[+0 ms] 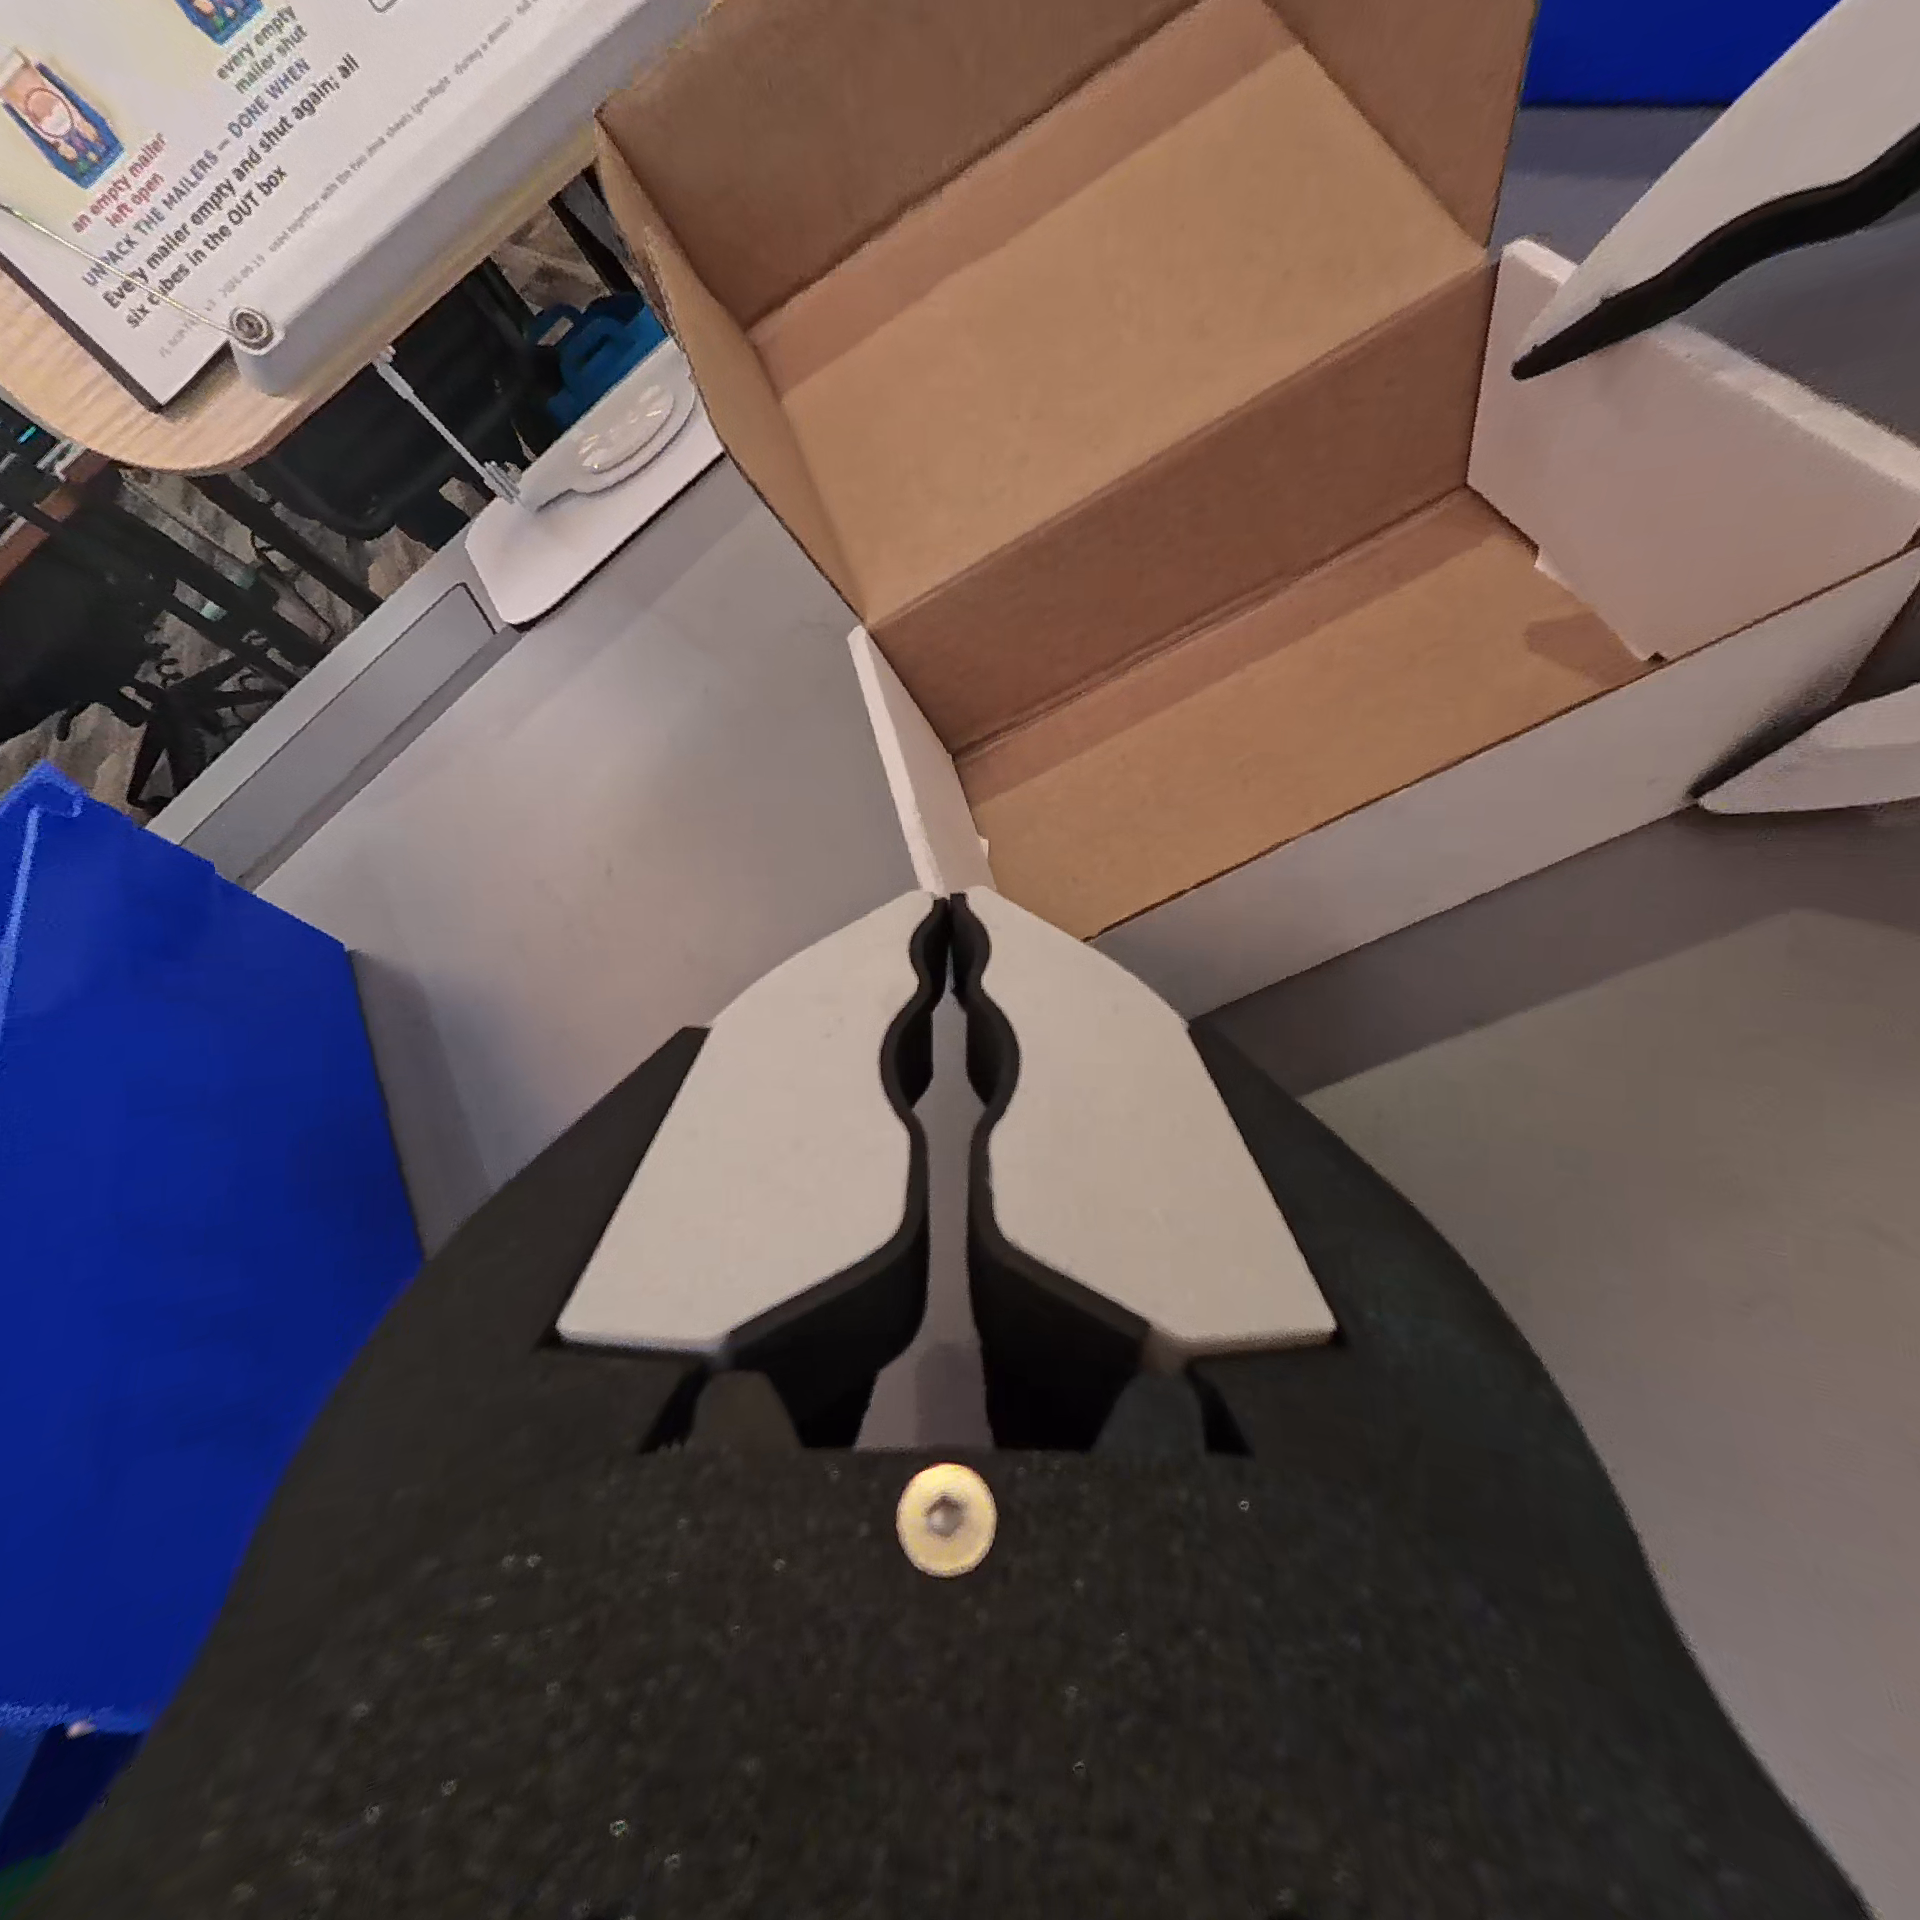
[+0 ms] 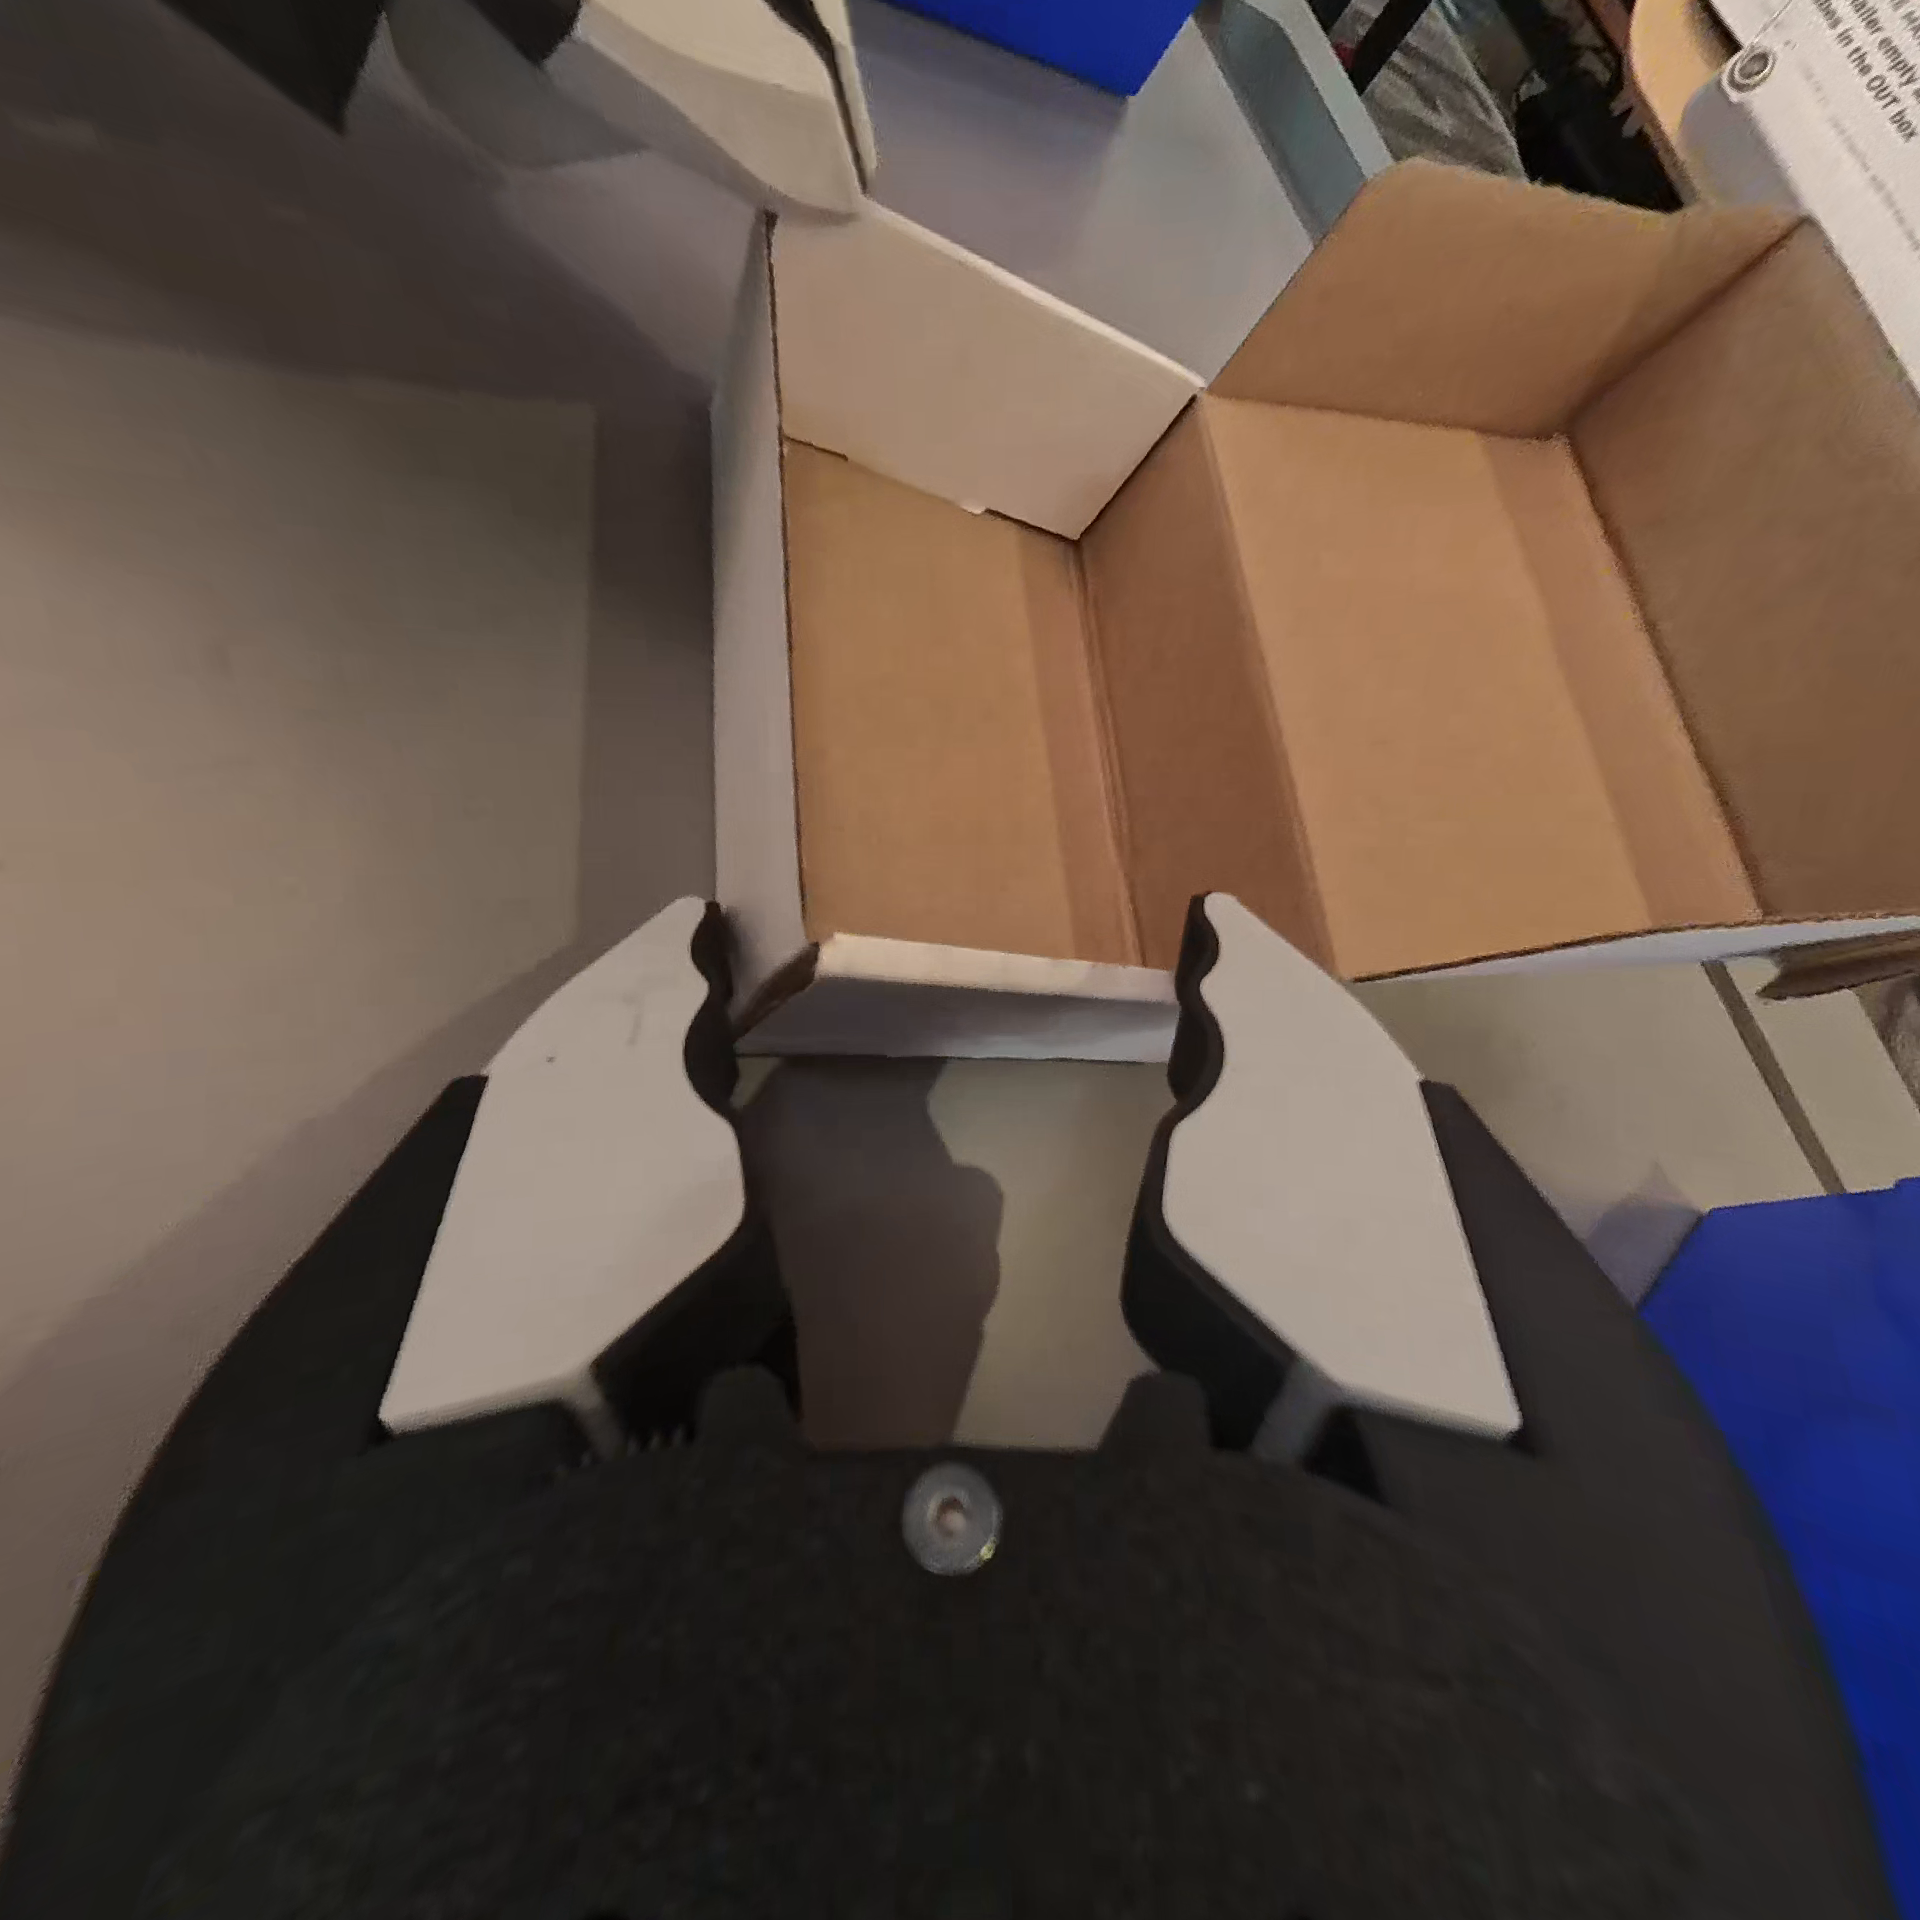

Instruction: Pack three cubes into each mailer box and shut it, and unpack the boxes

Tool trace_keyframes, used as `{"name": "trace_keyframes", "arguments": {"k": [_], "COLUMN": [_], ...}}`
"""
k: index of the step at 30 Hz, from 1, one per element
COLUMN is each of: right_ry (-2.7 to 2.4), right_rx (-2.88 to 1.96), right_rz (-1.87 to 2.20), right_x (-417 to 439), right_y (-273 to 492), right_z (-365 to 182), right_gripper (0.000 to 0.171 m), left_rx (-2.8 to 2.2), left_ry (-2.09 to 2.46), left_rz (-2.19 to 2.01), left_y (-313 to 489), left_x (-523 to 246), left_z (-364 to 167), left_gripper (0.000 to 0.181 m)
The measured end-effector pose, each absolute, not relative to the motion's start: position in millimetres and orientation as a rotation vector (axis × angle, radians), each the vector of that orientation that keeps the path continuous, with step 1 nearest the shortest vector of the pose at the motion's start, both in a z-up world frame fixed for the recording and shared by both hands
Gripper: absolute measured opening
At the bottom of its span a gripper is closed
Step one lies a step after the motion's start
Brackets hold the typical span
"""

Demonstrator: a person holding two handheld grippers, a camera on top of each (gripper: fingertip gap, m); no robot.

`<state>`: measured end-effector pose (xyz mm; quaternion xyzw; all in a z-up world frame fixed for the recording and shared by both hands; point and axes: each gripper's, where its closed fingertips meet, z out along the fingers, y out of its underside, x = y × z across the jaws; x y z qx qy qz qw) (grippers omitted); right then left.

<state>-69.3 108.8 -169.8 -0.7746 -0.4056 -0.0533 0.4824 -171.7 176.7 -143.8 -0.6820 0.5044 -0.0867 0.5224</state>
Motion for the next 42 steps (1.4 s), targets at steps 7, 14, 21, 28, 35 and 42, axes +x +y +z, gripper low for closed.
{"name": "trace_keyframes", "arguments": {"k": [7, 14, 21, 28, 35, 42], "right_ry": [-0.974, -0.963, -0.878, -0.844, -0.751, -0.768], "right_rx": [-1.886, -1.885, -1.876, -1.995, -2.108, -2.109], "right_rz": [-0.126, -0.138, -0.088, -0.071, 0.078, 0.07], "right_x": [-69.5, -68.5, -56.3, -49.0, -50.8, -52.4], "right_y": [108.3, 108.5, 98.9, 111.0, 121.3, 125.4], "right_z": [-169.6, -169.0, -154.8, -172.2, -177.7, -179.1], "right_gripper": [0.082, 0.082, 0.094, 0.135, 0.143, 0.128], "left_rx": [-1.62, -1.618, -1.626, -1.653, -1.659, -1.664], "left_ry": [1.216, 1.217, 1.242, 1.256, 1.259, 1.253], "left_rz": [-0.161, -0.161, -0.151, -0.202, -0.208, -0.21], "left_y": [175.8, 170.1, 171.3, 169.2, 170.0, 172.8], "left_x": [-174.6, -175.9, -174.0, -168.7, -169.1, -172.8], "left_z": [-142.2, -137.9, -146.4, -152.7, -154.3, -153.4], "left_gripper": [0.003, 0.009, 0.008, 0.006, 0.006, 0.006]}}
